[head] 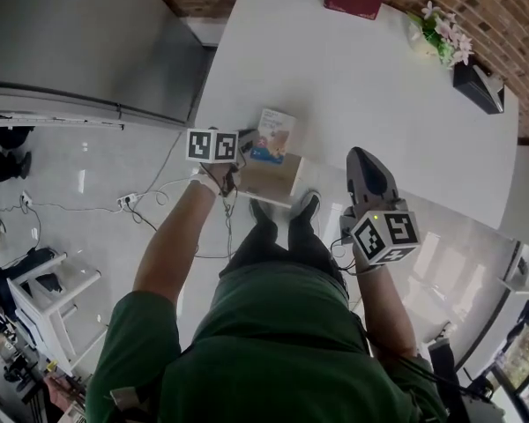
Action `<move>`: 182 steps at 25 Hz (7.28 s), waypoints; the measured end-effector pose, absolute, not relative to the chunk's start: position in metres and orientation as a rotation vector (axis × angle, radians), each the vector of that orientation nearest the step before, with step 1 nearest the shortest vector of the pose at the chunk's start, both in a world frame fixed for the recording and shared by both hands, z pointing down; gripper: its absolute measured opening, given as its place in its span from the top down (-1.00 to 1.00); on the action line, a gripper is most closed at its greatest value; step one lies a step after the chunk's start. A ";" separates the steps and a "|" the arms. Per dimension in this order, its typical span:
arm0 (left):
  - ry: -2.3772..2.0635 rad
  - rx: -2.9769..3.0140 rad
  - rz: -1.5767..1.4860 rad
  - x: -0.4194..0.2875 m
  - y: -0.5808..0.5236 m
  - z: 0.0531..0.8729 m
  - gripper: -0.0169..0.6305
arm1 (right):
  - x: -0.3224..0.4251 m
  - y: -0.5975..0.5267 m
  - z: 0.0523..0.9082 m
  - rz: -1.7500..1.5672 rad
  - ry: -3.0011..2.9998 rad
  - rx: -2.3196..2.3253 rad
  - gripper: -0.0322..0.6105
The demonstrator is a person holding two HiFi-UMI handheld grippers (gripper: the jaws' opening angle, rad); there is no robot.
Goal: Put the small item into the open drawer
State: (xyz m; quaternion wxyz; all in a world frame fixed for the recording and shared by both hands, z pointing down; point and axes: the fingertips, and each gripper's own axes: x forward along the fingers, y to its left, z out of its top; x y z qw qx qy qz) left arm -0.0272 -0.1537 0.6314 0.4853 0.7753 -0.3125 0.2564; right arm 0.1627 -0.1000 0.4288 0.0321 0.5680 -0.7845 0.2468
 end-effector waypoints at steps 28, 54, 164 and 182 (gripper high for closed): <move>-0.919 1.752 0.389 -0.072 -0.132 0.644 0.48 | 0.120 -0.089 0.437 0.770 -2.427 1.650 0.89; -0.683 1.689 0.018 -0.080 -0.075 0.640 0.69 | 0.074 -0.082 0.467 0.839 -2.442 1.474 0.89; -1.367 2.638 0.321 -0.061 -0.167 0.335 0.79 | 0.067 -0.148 0.323 0.423 -2.628 1.578 0.89; -1.707 2.740 -0.019 -0.091 -0.170 0.168 0.88 | 0.052 -0.164 0.154 -0.089 -2.842 1.625 0.89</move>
